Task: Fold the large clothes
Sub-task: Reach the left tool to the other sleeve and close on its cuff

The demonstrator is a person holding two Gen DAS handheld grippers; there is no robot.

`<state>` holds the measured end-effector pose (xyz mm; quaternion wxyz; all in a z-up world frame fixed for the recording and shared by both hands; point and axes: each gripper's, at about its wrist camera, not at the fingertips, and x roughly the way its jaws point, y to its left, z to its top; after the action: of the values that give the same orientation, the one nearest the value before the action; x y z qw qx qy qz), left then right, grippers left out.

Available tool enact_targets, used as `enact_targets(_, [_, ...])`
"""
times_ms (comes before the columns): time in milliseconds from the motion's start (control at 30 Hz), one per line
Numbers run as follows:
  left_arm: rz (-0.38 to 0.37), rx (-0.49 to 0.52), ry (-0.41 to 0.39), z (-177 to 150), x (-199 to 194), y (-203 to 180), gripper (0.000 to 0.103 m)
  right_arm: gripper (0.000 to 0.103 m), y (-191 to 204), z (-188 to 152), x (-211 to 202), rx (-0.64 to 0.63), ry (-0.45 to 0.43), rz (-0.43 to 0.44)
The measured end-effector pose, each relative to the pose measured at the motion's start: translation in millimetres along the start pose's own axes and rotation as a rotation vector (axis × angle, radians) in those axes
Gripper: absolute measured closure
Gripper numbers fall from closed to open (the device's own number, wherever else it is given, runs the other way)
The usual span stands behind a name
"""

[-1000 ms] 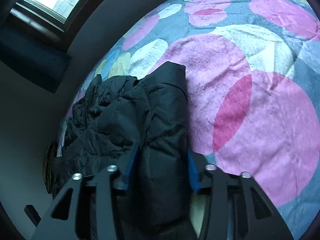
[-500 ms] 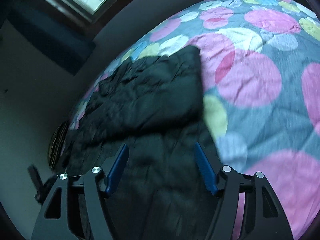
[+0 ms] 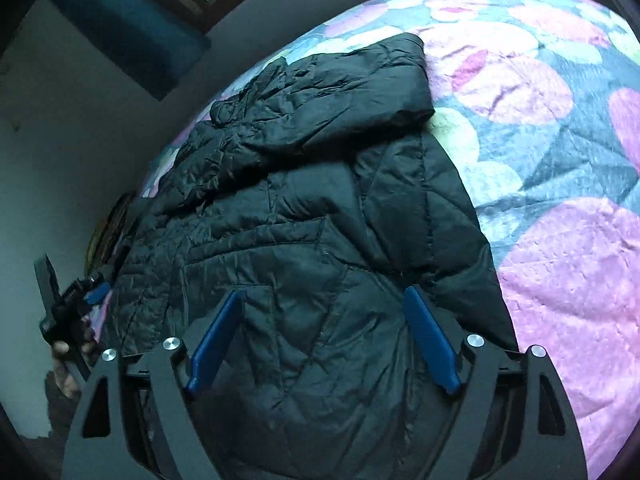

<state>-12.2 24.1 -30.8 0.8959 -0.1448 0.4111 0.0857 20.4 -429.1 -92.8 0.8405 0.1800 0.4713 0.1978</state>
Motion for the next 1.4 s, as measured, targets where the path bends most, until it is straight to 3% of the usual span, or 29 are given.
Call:
enact_targets(233, [0.037,-0.096,-0.004,9,-6,57,0.002,0.017,4,0,4,-0.031,-0.012,-0.009])
enact_targets(400, [0.046,-0.255,-0.004,12,-13,126,0.002,0.017,3,0,3,-0.031,-0.015,-0.005])
enact_targets(633, [0.146,-0.414,-0.092,11,-34,218,0.002,0.016,2,-1,2,-0.032,-0.022,-0.001])
enact_targets(867, [0.073,-0.654,-0.186,2,-43,311,0.002,0.016,3,-1,0,-0.035,-0.03,-0.003])
enact_targets(1200, [0.003,-0.726,-0.24,26,-20,360,0.002,0.016,2,-1,0,-0.029,-0.045,-0.003])
enact_targets(1333, [-0.007,-0.744,-0.188,34,-13,366,0.002,0.016,3,-1,0,-0.029,-0.048,-0.004])
enact_targets(1367, [-0.007,-0.747,-0.174,35,-13,366,0.004,0.016,3,-1,0,-0.028,-0.05,-0.003])
enact_targets(1400, [0.001,-0.755,-0.162,37,-12,367,0.013,0.016,3,-1,0,-0.028,-0.05,-0.002])
